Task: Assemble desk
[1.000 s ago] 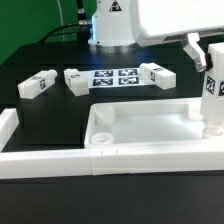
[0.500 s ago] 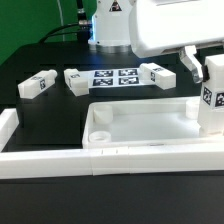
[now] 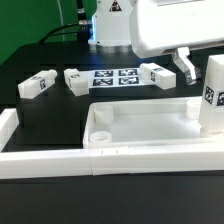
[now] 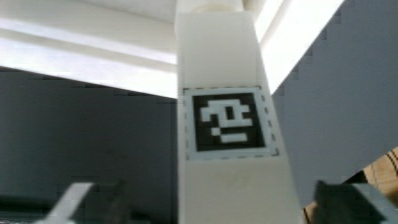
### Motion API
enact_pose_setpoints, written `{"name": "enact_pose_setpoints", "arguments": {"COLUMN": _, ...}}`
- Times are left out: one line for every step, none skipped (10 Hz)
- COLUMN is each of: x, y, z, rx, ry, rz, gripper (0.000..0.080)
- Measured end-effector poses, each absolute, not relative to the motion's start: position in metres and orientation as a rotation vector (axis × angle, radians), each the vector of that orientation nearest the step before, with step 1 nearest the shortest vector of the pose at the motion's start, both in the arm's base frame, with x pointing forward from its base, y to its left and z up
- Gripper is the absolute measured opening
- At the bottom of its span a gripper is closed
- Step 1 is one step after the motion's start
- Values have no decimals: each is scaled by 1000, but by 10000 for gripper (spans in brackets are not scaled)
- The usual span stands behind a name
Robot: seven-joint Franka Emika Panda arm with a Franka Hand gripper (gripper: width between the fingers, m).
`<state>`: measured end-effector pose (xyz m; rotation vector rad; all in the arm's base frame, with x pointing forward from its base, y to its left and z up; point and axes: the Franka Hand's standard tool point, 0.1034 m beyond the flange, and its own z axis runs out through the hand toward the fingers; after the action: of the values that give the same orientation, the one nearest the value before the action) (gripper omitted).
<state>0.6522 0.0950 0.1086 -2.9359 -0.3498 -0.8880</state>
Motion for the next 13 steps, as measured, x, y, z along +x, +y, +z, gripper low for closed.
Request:
{"name": "enact_pose_setpoints", "arguments": {"x": 652, "y": 95, "z": 109, "rx": -2936, "ry": -350, "rz": -888, "gripper": 625}}
{"name": "enact_pose_setpoints", "arguments": {"x": 652, "y": 95, "z": 109, "rx": -2936, "ry": -350, "rz": -888, "gripper": 643}}
{"name": "enact_pose_setpoints", "arguments": {"x": 652, "y": 95, "z": 109, "rx": -2936, "ry": -350, "rz": -888, "gripper": 643}}
{"name": "enact_pose_setpoints", "arguments": {"x": 652, "y": 95, "z": 109, "rx": -2936, "ry": -350, "rz": -888, "gripper": 648}}
{"name": "enact_pose_setpoints", "arguments": {"x": 652, "y": 95, "z": 109, "rx": -2936, "ry": -350, "rz": -888, "gripper": 648}}
{"name": "enact_pose_setpoints", "arguments": {"x": 652, "y": 95, "z": 110, "rx": -2937, "ry": -350, "rz": -879, "gripper": 649}}
{"name": "enact_pose_setpoints", "arguments": {"x": 654, "y": 98, "z": 118, "rx": -2941, "ry": -355, "rz": -834, "gripper": 649}}
{"name": "enact_pose_setpoints", "arguments": {"x": 657, "y": 103, "z": 128, "rx": -2945, "ry": -354, "rz": -773, "gripper": 649}}
{"name": "enact_pose_setpoints", "arguments": {"x": 664, "y": 107, "z": 134, "rx": -2939, "ry": -358, "rz": -784, "gripper": 649}}
{"name": "enact_pose_setpoints", "arguments": {"x": 664, "y": 108, "z": 131, "rx": -2943, "ry": -359, "rz": -746, "gripper": 649}}
{"name": "enact_pose_setpoints", "arguments": {"x": 662, "y": 110, "z": 125, "rx": -2960, "ry": -366, "rz": -598, "gripper": 649}}
{"name": "enact_pose_setpoints", "arguments": {"x": 663, "y": 105, "z": 122, "rx": -2974, "ry": -361, "rz": -494, "gripper": 649}}
{"name": "enact_pose_setpoints", "arguments": {"x": 664, "y": 102, "z": 122, "rx": -2984, "ry": -355, "rz": -387, "gripper": 649}}
